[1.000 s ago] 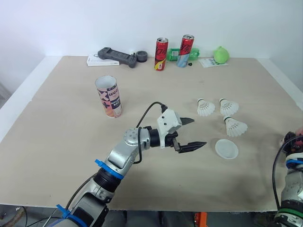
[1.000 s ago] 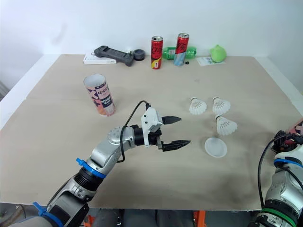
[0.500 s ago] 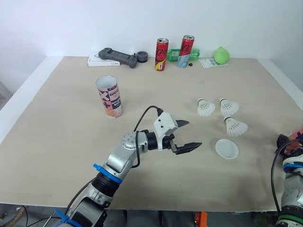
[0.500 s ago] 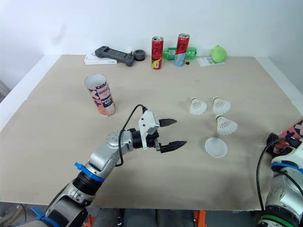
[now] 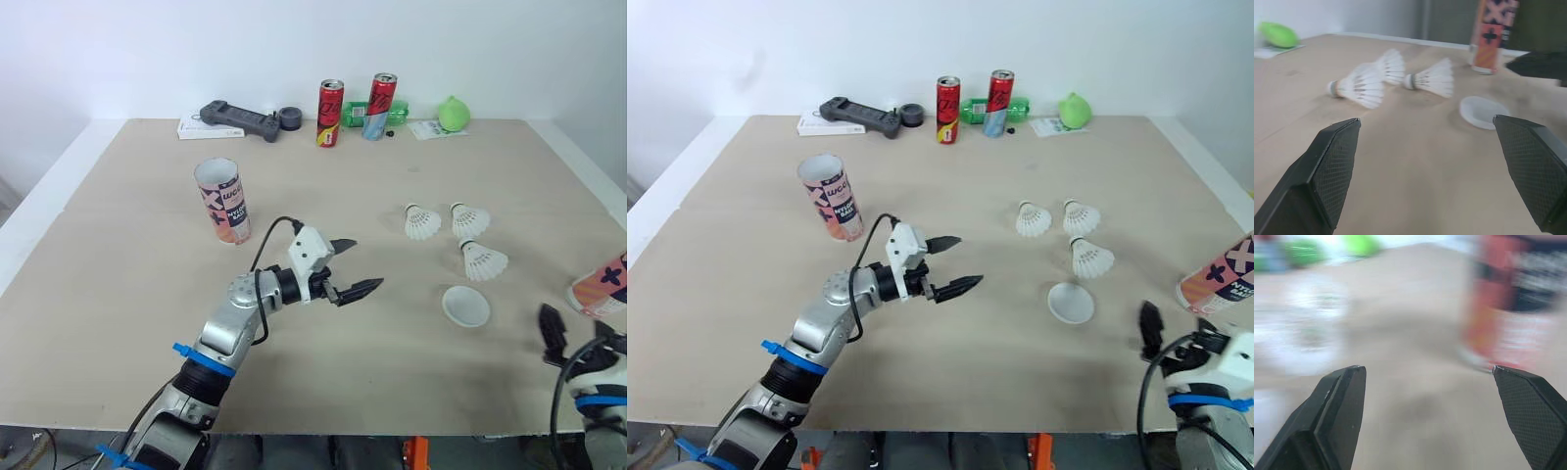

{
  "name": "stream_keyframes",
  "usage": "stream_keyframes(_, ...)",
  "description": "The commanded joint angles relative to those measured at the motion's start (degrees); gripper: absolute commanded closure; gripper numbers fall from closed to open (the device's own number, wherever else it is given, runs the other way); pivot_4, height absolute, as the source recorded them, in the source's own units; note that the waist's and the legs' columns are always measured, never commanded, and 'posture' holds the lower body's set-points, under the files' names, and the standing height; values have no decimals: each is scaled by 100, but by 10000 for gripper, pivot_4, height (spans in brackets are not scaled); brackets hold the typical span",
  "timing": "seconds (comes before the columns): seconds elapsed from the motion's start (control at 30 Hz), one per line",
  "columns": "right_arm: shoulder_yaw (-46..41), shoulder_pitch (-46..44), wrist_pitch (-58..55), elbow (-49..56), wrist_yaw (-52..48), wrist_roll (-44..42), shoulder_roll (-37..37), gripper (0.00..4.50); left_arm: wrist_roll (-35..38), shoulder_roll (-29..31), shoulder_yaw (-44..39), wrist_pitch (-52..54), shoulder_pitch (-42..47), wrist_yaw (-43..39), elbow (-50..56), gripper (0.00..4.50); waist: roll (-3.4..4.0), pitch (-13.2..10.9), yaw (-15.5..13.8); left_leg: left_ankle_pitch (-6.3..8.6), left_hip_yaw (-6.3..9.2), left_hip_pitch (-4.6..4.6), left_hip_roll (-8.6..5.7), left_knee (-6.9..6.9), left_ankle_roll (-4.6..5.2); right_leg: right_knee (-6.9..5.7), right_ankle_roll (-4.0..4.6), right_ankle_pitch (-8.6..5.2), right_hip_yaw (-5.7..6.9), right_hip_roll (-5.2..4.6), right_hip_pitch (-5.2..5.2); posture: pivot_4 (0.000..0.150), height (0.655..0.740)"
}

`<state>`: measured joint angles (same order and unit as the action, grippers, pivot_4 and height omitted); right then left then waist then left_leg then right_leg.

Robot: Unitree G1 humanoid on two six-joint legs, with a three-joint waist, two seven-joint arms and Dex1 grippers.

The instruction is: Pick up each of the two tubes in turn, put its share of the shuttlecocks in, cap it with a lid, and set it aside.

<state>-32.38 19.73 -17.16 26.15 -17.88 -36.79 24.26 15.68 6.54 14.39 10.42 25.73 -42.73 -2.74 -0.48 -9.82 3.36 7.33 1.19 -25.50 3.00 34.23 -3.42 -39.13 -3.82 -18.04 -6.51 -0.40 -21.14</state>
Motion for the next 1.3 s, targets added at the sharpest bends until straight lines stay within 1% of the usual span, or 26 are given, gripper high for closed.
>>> stream_keyframes(0.03,955,-352,-480,937,-624,-168,560,923,-96,204,-428,-81,-384,446,531,0,-3,0,21,-2,0,1,0,1,3,0,2,2,0,0,-1,1500,7400)
stream_keyframes(0.07,1283,-575,-570,1044,-799,-86,769,923,-179,286,-585,-136,-566,654,630,0,-7,-1,23,-6,0,4,2,0,9,0,6,5,0,2,-1,1500,7400)
stream_keyframes(0.13,1626,-905,-703,1102,-977,-43,985,923,-196,368,-802,-129,-799,914,812,0,-9,-2,6,-9,5,8,4,0,14,0,10,9,2,5,1,1500,7400)
stream_keyframes(0.17,1866,-1250,-798,1066,-1087,-52,1075,923,-261,426,-1003,-145,-979,1163,996,0,-20,-8,-12,-12,6,6,2,-1,18,0,9,9,3,4,1,1500,7400)
stream_keyframes(0.27,2269,-1880,-976,950,-1272,-62,1173,923,-299,507,-1327,-68,-1323,1595,1400,0,-42,-14,-94,-13,4,-6,-1,1,17,1,2,11,3,0,-4,1500,7400)
stream_keyframes(0.33,2698,-2539,-996,645,-1402,112,1071,923,-398,525,-1589,34,-1586,2006,1644,0,-54,-15,-115,-13,11,-19,-7,2,16,5,-24,19,8,-4,-6,1500,7400)
stream_keyframes(0.4,3063,-3069,-941,292,-1536,295,913,923,-607,546,-1741,120,-1660,2392,1643,0,-61,-19,-108,-11,5,-23,-7,2,13,14,-33,24,2,-6,-9,1500,7400)
stream_keyframes(0.53,3450,-3515,-763,-172,-1740,603,665,923,-678,522,-1895,214,-1423,2764,1411,0,-76,-22,-170,-12,23,-31,-8,2,13,14,-30,25,18,-3,-10,1500,7400)
stream_keyframes(0.63,3604,-3728,-656,-367,-1854,746,496,923,-672,521,-1974,259,-1088,2902,947,0,-75,-22,-183,-12,23,-46,-10,6,13,14,-33,26,18,-4,-20,1500,7400)
stream_keyframes(0.77,3677,-3820,-597,-455,-1901,890,357,923,-642,568,-1944,69,-739,2763,338,0,-76,-22,-180,-12,24,-50,-11,9,12,14,-26,36,18,-2,-24,1500,7400)
stream_keyframes(0.97,3603,-3808,-641,-340,-1822,981,258,923,-666,677,-1974,-438,216,2455,-1101,0,-78,-23,-181,-18,38,-53,-11,10,7,13,-24,38,32,1,-23,1500,7400)
stream_keyframes(1.17,3555,-3690,-694,-167,-1712,1020,213,923,-737,690,-2007,-1239,1296,2274,-2938,0,-78,-23,-181,-19,40,-57,-12,9,6,13,-25,39,35,2,-25,1500,7400)
stream_keyframes(1.3,3559,-3676,-716,-115,-1661,1034,194,923,-738,692,-2025,-1599,1710,2243,-3694,0,-79,-24,-181,-19,42,-63,-14,9,5,14,-24,40,36,1,-28,1500,7400)
